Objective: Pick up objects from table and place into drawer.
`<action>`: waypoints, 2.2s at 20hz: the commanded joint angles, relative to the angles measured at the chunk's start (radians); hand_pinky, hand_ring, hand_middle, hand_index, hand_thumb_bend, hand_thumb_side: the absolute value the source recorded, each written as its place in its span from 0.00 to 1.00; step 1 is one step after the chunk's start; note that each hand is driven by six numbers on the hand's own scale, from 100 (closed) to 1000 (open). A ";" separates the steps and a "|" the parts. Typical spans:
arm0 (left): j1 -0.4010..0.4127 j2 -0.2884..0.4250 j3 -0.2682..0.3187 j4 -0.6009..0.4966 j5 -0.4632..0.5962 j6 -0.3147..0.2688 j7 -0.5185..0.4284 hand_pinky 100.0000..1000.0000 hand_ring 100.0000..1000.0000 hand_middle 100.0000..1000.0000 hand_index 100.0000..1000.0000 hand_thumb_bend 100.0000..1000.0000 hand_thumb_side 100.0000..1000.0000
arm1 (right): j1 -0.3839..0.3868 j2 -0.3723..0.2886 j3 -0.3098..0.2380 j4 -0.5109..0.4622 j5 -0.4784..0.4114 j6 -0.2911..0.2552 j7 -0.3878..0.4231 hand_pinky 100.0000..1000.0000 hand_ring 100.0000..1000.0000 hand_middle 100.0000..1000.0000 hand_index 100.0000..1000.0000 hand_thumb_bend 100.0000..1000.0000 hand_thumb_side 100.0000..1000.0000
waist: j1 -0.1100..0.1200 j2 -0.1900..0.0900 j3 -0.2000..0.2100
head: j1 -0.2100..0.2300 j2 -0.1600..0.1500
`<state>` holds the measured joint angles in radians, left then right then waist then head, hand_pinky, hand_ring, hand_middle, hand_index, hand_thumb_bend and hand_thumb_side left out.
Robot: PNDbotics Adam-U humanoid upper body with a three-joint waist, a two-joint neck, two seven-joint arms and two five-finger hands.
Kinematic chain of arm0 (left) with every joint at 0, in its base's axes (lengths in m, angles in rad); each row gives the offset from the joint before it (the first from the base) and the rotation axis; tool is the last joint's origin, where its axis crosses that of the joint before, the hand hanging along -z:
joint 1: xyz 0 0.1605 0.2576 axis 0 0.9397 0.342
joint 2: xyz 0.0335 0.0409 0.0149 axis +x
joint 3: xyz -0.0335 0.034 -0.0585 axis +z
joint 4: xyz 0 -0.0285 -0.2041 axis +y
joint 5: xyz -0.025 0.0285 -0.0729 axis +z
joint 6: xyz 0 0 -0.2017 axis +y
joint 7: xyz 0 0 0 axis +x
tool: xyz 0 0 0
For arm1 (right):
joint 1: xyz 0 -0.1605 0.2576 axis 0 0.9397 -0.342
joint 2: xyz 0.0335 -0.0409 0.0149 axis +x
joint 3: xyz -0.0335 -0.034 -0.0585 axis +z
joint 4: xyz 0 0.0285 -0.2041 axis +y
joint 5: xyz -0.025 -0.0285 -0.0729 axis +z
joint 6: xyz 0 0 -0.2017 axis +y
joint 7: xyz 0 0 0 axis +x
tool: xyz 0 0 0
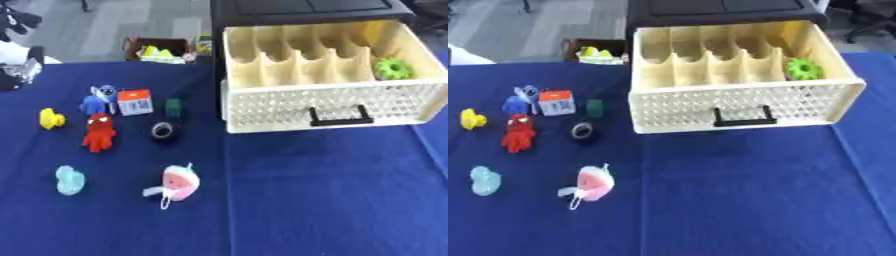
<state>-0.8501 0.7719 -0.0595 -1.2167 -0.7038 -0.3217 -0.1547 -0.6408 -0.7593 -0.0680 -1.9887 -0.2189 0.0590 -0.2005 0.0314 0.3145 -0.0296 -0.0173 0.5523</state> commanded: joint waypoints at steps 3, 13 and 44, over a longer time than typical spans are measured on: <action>-0.066 -0.002 0.010 0.109 -0.074 0.004 -0.041 0.65 0.76 0.76 0.90 0.00 0.77 | -0.009 -0.010 -0.017 -0.011 -0.002 -0.001 -0.015 0.54 0.44 0.34 0.73 0.00 1.00 | -0.004 -0.012 -0.003 | 0.026 -0.022; -0.196 -0.077 0.013 0.339 -0.202 0.021 -0.174 0.75 0.84 0.82 0.95 0.09 0.99 | -0.007 0.001 -0.019 -0.011 -0.001 0.003 -0.015 0.54 0.44 0.33 0.72 0.00 1.00 | -0.004 0.006 -0.012 | 0.049 -0.049; -0.364 -0.136 0.060 0.604 -0.583 0.073 -0.170 0.79 0.84 0.76 0.93 0.35 0.89 | -0.020 0.016 -0.025 -0.011 -0.018 0.020 -0.002 0.55 0.41 0.30 0.68 0.00 1.00 | 0.028 0.093 -0.062 | 0.087 -0.120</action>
<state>-1.1897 0.6156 -0.0113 -0.6074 -1.2808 -0.2549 -0.3292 -0.6506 -0.7261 -0.0772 -1.9887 -0.2309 0.0771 -0.1996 0.0608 0.4294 -0.0912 0.0656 0.4460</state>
